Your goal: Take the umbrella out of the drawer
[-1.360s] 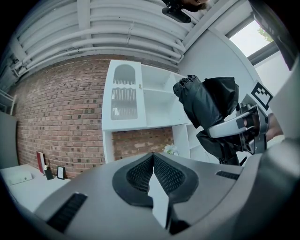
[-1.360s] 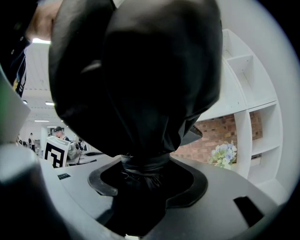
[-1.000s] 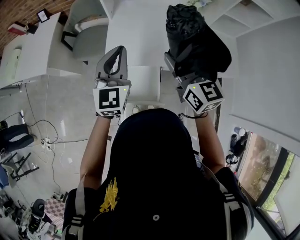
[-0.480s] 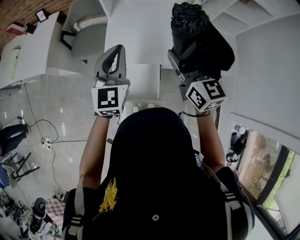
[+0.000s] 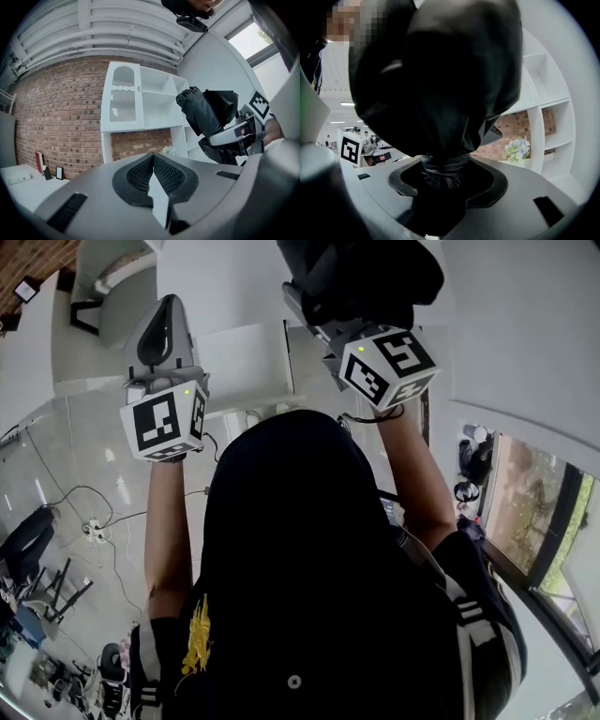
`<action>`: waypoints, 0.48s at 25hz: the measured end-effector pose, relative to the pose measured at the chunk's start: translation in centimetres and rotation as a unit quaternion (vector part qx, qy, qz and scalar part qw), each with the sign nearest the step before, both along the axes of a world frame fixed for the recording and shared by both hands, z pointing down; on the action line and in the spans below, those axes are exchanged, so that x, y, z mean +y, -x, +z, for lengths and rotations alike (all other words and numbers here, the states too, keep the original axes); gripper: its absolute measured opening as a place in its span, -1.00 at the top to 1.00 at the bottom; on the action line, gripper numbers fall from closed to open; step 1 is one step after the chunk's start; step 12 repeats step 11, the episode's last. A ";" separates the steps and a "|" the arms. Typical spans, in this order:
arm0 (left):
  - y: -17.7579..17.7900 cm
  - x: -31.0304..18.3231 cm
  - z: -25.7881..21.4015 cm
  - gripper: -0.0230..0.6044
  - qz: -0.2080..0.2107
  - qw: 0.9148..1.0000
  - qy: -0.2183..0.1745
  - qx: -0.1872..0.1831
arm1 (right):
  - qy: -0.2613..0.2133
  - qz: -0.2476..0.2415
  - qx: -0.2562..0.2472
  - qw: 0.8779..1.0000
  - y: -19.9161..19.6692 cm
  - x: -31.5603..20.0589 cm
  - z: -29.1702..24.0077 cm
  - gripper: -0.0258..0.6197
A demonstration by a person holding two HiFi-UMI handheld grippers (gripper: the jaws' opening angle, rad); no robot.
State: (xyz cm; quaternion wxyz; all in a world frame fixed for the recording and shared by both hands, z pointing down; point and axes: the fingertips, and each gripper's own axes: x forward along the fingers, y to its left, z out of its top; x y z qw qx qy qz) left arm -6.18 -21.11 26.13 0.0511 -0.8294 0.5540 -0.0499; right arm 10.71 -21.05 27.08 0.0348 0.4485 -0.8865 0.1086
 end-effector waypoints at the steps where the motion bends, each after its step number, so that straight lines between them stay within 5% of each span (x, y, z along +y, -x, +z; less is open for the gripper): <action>1: -0.4 0.0 0.1 0.87 0.001 1.000 0.000 -0.001 | 0.001 0.000 -0.002 1.000 -0.3 0.0 0.1 0.10; 12: -2.3 0.3 0.8 0.87 0.012 1.000 0.003 -0.001 | -0.005 0.003 0.000 1.000 -1.5 0.3 -0.2 0.10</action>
